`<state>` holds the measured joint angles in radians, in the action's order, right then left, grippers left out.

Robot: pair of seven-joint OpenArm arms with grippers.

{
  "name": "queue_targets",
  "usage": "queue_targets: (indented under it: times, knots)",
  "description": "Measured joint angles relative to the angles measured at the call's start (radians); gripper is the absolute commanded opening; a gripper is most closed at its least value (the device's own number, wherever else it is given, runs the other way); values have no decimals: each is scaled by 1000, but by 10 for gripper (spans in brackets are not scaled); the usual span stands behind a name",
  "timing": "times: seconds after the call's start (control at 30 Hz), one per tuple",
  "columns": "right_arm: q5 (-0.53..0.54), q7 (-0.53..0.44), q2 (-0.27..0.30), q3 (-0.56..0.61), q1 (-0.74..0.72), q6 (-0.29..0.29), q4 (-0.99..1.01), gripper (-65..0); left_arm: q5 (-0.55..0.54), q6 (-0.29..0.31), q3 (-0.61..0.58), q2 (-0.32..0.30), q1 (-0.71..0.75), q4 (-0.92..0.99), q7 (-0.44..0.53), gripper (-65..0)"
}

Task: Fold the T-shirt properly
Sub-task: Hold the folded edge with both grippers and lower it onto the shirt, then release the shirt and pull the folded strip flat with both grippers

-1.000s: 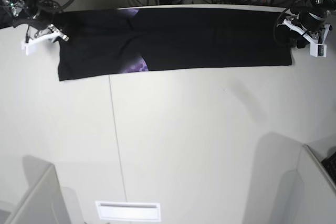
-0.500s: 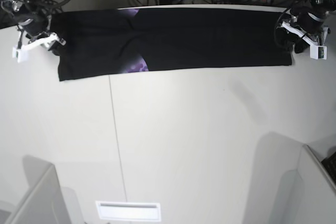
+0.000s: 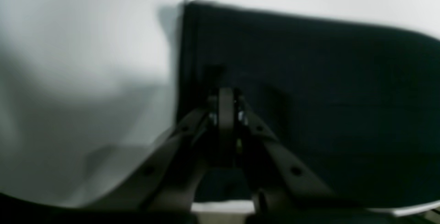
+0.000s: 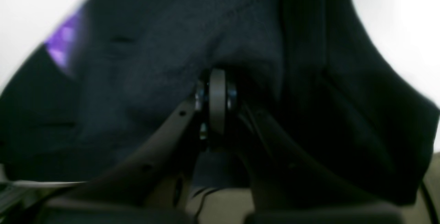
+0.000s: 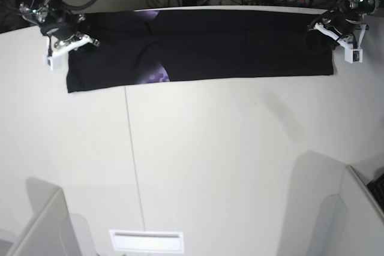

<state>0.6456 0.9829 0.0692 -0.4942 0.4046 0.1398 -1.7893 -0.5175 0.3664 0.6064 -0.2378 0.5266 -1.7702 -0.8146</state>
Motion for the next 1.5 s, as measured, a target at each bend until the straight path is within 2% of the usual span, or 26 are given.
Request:
queue_targets:
  times: [0.1,0.27,0.47,0.73,0.83,1.03,1.13,1.27,1.43,1.47,1.5]
  knots:
    - [-63,-34,-4,28,-37,1,48,-650,51,3,-24,11,-48,69,5,-650]
    - [-64,-95,-4,45,-114,4,141,-650,86,4,-21,19,-134,143,22,-650]
    - [-63,-93,4,45,-227,7,230,-650,102,0,-25,18,-236,179,-6,-650]
    - [-64,-93,7,42,-307,7,304,-650,109,0,-25,16,-330,216,-7,-650]
    - [-77,-92,0,43,-301,2,274,-650,106,0,-20,16,-341,201,-68,-650]
    - [-100,-63,-38,43,-244,-3,65,-650,94,2,-11,14,-289,-2,-74,-650]
    - [-90,-74,-42,50,-230,-2,-53,-650,86,53,58,25,-245,-81,-85,-650]
    - [-97,-67,-51,48,-194,-1,-133,-650,-55,169,180,20,-195,-92,-84,-650]
    - [-97,-66,-52,49,-193,-1,-135,-650,-143,181,295,20,-127,-91,-87,-650]
    - [-97,-68,-53,49,-193,-1,-135,-650,-156,185,307,19,-122,-91,-90,-611]
    - [-97,-66,-53,49,-193,-1,-135,-650,-170,184,317,19,-118,-91,-87,-518]
